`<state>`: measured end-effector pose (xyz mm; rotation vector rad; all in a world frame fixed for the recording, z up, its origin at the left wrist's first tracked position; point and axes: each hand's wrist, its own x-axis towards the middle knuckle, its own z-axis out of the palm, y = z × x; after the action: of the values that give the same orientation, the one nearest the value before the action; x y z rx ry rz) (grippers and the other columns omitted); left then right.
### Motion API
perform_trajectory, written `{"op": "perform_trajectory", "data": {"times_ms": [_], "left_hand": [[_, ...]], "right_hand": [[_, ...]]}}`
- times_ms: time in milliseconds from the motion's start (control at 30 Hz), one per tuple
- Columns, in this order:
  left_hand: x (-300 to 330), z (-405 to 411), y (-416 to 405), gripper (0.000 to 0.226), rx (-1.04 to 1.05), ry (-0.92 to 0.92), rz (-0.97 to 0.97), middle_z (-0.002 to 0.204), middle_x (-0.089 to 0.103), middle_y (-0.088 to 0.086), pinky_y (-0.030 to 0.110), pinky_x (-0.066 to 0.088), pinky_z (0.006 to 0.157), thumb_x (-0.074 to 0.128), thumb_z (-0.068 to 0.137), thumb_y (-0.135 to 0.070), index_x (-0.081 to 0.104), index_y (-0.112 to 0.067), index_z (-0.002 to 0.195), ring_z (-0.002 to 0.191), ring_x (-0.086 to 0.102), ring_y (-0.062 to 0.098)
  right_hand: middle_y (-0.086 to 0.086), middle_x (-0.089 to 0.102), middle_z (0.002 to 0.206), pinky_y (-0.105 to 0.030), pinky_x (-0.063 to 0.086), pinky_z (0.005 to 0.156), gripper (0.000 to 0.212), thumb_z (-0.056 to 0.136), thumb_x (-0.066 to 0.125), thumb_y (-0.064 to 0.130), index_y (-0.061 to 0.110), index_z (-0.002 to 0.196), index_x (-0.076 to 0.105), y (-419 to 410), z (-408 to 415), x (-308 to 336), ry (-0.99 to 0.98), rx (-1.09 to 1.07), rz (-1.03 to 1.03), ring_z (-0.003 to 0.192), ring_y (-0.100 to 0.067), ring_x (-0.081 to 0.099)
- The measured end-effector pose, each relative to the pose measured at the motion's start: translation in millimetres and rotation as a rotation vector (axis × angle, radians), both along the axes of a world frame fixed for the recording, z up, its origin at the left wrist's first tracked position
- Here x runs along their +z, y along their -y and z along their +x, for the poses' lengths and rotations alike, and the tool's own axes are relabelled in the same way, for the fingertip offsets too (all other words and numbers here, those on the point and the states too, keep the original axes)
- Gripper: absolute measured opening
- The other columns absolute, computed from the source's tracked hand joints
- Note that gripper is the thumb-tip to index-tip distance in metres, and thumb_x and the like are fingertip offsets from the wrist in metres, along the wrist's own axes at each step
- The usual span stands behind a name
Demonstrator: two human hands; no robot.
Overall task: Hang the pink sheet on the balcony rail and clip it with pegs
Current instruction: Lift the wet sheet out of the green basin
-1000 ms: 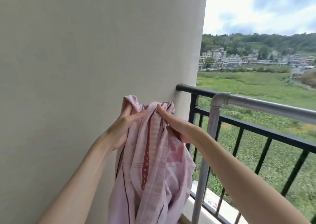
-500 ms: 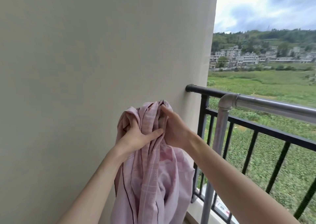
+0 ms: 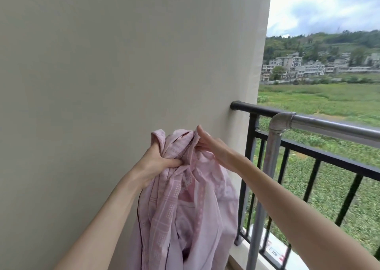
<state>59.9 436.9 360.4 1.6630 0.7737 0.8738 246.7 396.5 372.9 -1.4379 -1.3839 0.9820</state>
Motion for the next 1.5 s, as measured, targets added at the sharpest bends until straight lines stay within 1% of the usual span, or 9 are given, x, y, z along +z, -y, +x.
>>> {"op": "perform_trajectory", "data": {"times_ms": [133, 200, 367, 567, 767, 900, 1167, 1333, 1500], "left_hand": [[38, 16, 4, 0.063, 0.040, 0.104, 0.098, 0.111, 0.065, 0.007, 0.024, 0.054, 0.080, 0.072, 0.071, 0.006, 0.043, -0.015, 0.123, 0.098, 0.066, 0.014], [64, 26, 8, 0.058, 0.043, 0.173, 0.146, 0.110, 0.065, 0.008, 0.027, 0.054, 0.082, 0.072, 0.071, 0.006, 0.045, -0.017, 0.117, 0.098, 0.066, 0.016], [130, 52, 18, 0.040, -0.024, 0.280, 0.296, 0.104, 0.068, 0.011, 0.038, 0.053, 0.086, 0.075, 0.070, 0.000, 0.054, -0.025, 0.094, 0.095, 0.067, 0.021], [206, 91, 38, 0.051, -0.093, 0.347, 0.546, 0.111, 0.062, -0.001, 0.039, 0.050, 0.094, 0.080, 0.065, -0.028, 0.051, -0.021, 0.107, 0.104, 0.062, 0.012], [198, 131, 50, 0.096, -0.493, 0.243, 0.372, 0.144, 0.036, -0.007, 0.039, 0.036, 0.107, 0.082, 0.058, -0.045, 0.026, -0.044, 0.136, 0.129, 0.042, 0.011], [166, 156, 44, 0.110, -0.626, 0.199, 0.241, 0.151, 0.025, -0.008, 0.041, 0.029, 0.112, 0.082, 0.058, -0.048, 0.012, -0.042, 0.143, 0.134, 0.034, 0.011], [166, 189, 52, 0.096, -0.800, 0.189, 0.073, 0.148, 0.032, 0.003, 0.044, 0.029, 0.112, 0.075, 0.066, -0.042, 0.018, -0.030, 0.142, 0.132, 0.038, 0.015], [182, 207, 92, 0.079, -0.952, 0.295, 0.017, 0.137, 0.046, -0.001, 0.038, 0.038, 0.104, 0.068, 0.074, -0.034, 0.025, -0.029, 0.140, 0.123, 0.048, 0.017], [171, 219, 118, 0.028, -0.845, 0.085, 0.453, 0.110, 0.056, 0.006, 0.038, 0.046, 0.096, 0.058, 0.089, -0.019, 0.048, -0.012, 0.115, 0.101, 0.054, 0.019]], "right_hand": [[-0.004, 0.061, 0.093, -0.039, 0.046, 0.093, 0.071, 0.085, 0.038, 0.067, 0.003, 0.100, 0.064, -4, 6, 39, 0.075, -0.018, 0.039, 0.125, -0.032, 0.041], [0.005, 0.036, 0.074, -0.032, 0.051, 0.069, 0.056, 0.085, 0.036, 0.069, 0.017, 0.079, 0.054, -2, 9, 66, 0.079, -0.037, 0.060, 0.066, -0.024, 0.051], [0.005, 0.036, 0.065, -0.022, 0.025, 0.050, 0.047, 0.082, 0.029, 0.074, 0.029, 0.088, 0.040, 12, 28, 130, -0.108, 0.042, 0.083, 0.043, -0.008, 0.032], [-0.004, 0.061, 0.112, -0.044, 0.044, 0.101, 0.090, 0.073, 0.034, 0.081, 0.023, 0.142, 0.031, 60, 60, 200, -0.142, 0.023, 0.259, 0.112, -0.023, 0.059], [-0.030, 0.051, 0.129, -0.049, 0.040, 0.104, 0.110, 0.057, 0.050, 0.085, -0.003, 0.123, 0.049, 119, 102, 192, -0.127, -0.200, 0.216, 0.127, -0.049, 0.034], [-0.013, 0.063, 0.081, -0.046, 0.045, 0.097, 0.075, 0.070, 0.048, 0.078, 0.004, 0.075, 0.058, 136, 114, 166, -0.159, -0.296, 0.202, 0.096, -0.035, 0.063], [-0.007, 0.041, 0.064, -0.044, 0.038, 0.068, 0.067, 0.043, 0.073, 0.078, 0.020, 0.064, 0.046, 156, 124, 155, -0.246, -0.617, 0.445, 0.061, -0.023, 0.034], [-0.010, 0.067, 0.069, -0.028, 0.055, 0.063, 0.061, 0.062, 0.072, 0.065, 0.006, 0.080, 0.063, 206, 111, 173, -0.166, -0.887, 0.549, 0.060, -0.024, 0.064], [-0.011, 0.062, 0.073, -0.031, 0.048, 0.064, 0.017, 0.081, 0.056, 0.022, 0.012, 0.068, 0.062, 256, 113, 155, 0.021, -1.263, 0.433, 0.067, -0.023, 0.059]]}}
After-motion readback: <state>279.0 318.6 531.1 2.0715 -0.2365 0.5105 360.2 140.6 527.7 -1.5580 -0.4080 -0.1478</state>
